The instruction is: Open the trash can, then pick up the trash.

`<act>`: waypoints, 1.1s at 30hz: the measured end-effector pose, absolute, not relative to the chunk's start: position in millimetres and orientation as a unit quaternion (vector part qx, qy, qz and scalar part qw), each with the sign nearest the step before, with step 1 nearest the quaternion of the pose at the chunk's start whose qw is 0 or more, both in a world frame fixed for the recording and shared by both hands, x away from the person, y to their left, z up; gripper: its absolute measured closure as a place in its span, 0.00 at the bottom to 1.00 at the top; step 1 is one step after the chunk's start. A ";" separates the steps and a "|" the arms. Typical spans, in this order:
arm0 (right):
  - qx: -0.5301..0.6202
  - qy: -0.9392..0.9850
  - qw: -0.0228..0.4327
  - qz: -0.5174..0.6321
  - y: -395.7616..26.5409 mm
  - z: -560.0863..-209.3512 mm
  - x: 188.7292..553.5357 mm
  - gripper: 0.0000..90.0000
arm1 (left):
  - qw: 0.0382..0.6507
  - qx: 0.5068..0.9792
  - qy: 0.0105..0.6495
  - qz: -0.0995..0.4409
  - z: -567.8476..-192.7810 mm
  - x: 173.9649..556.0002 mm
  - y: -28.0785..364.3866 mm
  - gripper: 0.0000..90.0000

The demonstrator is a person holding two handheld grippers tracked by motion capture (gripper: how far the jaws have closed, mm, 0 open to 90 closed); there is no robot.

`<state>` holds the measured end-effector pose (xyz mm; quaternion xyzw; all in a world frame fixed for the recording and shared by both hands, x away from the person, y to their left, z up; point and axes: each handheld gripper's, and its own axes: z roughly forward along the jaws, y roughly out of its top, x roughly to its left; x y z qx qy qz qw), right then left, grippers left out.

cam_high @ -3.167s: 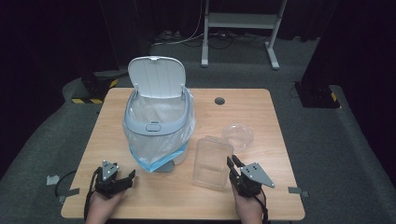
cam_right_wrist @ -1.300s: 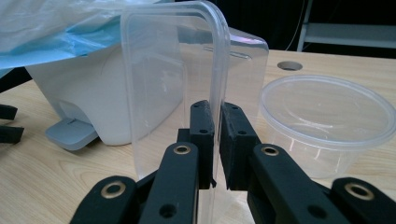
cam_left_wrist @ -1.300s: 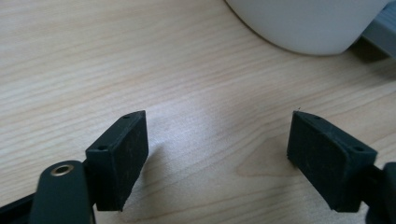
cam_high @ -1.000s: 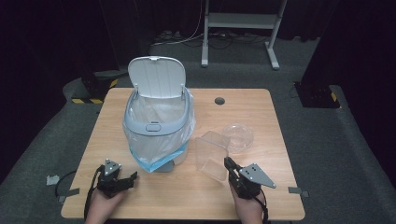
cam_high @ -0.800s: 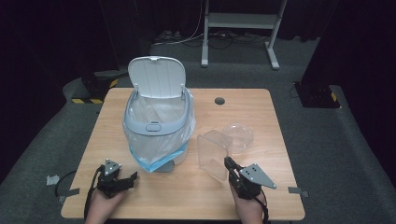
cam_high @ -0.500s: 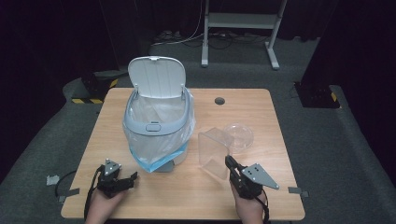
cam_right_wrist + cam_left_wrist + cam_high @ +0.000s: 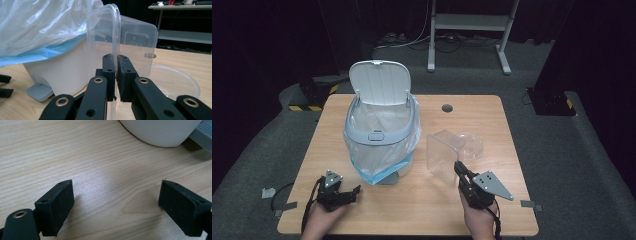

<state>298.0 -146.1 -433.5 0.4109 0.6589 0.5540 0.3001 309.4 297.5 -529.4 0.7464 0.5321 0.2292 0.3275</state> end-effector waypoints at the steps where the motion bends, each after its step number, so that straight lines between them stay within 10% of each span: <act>1: 0.412 0.658 0.301 0.554 -145.7 -431.4 299.0 0.95 | 0.328 0.747 0.531 0.229 -529.4 309.4 297.7 0.14; 33: 0.385 0.612 0.351 0.594 -136.0 -368.0 305.7 0.95 | 0.330 0.753 0.523 0.225 -529.4 309.7 297.3 0.14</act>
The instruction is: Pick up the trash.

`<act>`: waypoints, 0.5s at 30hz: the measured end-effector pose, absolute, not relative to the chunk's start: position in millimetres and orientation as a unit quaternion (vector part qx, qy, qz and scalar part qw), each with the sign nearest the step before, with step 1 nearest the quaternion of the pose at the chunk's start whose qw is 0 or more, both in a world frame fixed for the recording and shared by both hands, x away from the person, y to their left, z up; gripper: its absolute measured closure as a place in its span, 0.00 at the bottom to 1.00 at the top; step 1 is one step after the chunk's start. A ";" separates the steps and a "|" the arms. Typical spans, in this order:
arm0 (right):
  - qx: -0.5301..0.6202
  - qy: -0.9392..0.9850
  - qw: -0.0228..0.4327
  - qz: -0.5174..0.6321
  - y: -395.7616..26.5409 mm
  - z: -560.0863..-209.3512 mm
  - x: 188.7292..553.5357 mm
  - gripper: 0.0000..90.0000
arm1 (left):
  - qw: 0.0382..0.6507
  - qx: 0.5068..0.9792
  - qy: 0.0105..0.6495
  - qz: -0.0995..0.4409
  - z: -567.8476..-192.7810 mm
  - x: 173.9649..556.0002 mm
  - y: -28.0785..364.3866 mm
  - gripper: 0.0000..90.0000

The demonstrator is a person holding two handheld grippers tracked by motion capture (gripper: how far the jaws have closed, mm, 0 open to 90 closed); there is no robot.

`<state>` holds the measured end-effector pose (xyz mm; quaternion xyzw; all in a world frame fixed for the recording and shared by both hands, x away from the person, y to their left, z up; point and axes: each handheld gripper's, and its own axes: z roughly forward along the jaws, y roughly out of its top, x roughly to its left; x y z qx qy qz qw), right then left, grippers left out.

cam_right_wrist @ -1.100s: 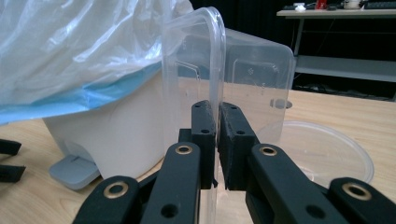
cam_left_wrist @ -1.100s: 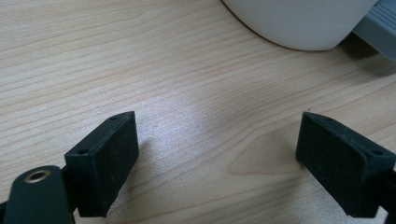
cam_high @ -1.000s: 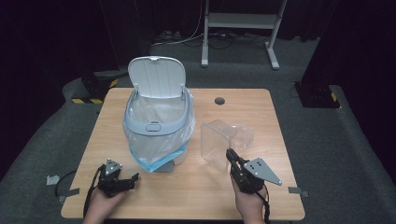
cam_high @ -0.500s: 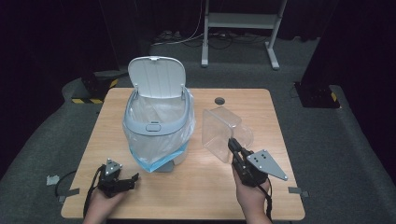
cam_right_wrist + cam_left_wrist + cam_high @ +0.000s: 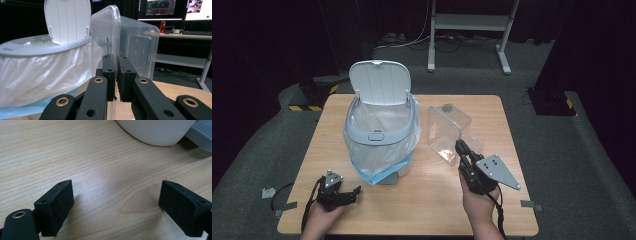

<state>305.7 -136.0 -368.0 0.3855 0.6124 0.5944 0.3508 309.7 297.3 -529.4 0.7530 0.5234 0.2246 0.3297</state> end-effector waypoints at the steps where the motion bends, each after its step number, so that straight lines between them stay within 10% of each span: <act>1: 0.386 0.609 0.351 0.597 -136.6 -367.1 305.5 0.95 | 0.330 0.753 0.523 0.225 -529.4 309.7 297.3 0.14; 15: 0.375 0.580 0.366 0.624 -140.7 -343.4 307.2 0.95 | 0.329 0.754 0.522 0.225 -529.3 309.5 296.9 0.14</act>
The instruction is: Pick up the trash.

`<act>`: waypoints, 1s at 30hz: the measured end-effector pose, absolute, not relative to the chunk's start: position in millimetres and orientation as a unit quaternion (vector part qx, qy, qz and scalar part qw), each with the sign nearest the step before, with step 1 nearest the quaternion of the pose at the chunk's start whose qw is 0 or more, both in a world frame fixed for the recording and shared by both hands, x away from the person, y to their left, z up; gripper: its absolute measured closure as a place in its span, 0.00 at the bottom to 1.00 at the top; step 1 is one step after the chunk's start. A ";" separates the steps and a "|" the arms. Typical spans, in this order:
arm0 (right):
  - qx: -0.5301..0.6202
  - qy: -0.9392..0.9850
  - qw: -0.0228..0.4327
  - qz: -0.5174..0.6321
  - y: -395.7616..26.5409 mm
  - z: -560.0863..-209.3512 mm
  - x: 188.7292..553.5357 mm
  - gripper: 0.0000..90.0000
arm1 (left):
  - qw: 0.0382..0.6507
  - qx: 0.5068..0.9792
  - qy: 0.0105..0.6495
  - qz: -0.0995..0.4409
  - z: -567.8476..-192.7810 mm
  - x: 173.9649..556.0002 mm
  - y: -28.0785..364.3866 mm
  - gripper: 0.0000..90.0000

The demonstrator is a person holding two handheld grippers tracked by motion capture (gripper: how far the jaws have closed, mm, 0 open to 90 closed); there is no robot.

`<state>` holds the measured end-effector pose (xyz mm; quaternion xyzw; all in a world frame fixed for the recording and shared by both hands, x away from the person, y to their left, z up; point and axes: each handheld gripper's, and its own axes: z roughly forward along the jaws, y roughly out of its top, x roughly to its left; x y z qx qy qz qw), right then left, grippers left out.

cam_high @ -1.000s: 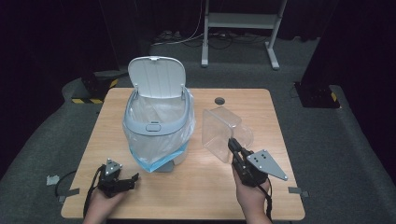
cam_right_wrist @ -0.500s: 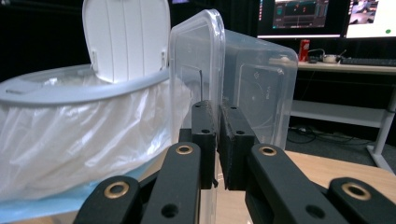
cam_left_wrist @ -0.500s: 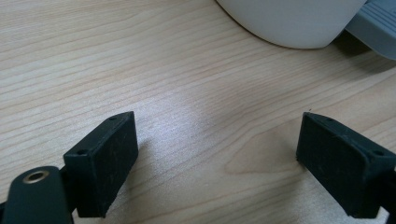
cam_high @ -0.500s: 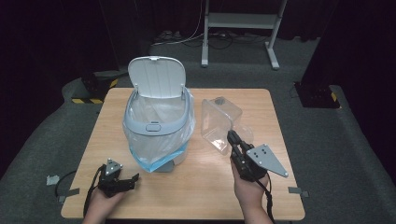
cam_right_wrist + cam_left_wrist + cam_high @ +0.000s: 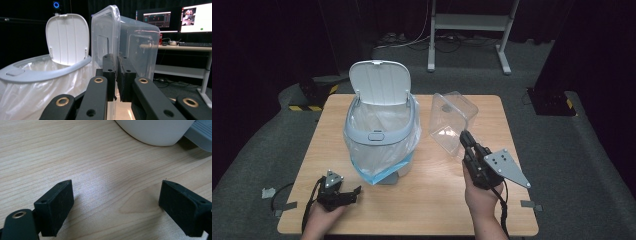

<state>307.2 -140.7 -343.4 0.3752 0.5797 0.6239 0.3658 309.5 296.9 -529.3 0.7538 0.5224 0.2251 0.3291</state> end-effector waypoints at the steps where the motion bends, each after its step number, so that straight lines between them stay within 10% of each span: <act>1: 0.376 0.577 0.365 0.626 -140.4 -342.3 307.3 0.95 | 0.329 0.754 0.522 0.225 -529.3 309.5 296.9 0.14; 30: 0.352 0.537 0.381 0.666 -120.0 -297.6 313.7 0.95 | 0.331 0.758 0.516 0.223 -529.4 310.0 296.7 0.14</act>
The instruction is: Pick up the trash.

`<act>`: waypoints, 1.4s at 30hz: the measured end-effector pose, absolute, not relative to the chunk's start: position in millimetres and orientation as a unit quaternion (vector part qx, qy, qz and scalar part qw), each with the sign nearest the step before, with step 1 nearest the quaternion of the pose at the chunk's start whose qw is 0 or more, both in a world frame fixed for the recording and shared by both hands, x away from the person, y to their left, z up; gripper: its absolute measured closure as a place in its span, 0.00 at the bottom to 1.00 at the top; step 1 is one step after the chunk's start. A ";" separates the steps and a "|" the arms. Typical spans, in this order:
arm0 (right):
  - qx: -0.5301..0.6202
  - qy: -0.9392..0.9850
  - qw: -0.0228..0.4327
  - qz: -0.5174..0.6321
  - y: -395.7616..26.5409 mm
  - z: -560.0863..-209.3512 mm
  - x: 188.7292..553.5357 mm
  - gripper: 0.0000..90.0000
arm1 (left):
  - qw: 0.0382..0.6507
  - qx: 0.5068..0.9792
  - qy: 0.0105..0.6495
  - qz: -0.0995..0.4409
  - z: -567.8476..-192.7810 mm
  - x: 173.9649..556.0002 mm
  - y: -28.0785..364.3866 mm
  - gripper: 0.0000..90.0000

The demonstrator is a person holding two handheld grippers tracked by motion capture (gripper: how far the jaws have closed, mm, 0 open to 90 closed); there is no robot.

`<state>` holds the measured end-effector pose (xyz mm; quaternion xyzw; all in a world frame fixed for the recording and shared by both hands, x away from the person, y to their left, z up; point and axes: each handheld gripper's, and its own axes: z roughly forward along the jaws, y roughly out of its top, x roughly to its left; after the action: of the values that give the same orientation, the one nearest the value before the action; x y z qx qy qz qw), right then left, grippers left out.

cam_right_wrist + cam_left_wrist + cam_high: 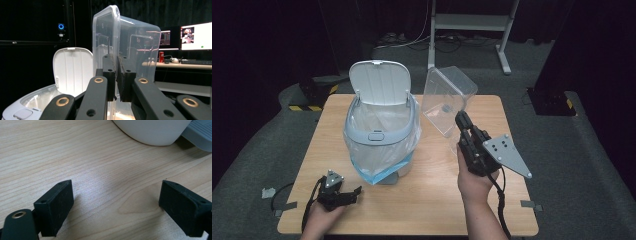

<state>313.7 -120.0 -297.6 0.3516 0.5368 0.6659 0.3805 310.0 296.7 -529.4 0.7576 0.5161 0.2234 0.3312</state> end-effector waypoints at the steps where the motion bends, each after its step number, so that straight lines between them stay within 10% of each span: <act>1: 0.349 0.538 0.383 0.665 -118.3 -296.8 314.6 0.95 | 0.332 0.757 0.517 0.222 -529.4 309.7 296.4 0.14; 42: 0.278 0.573 0.346 0.689 -13.1 -271.4 349.0 0.96 | 0.335 0.760 0.511 0.220 -529.5 309.6 296.8 0.14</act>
<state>349.0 -13.1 -271.4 0.2780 0.5727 0.6894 0.3457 309.6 296.8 -529.5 0.7602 0.5113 0.2197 0.3352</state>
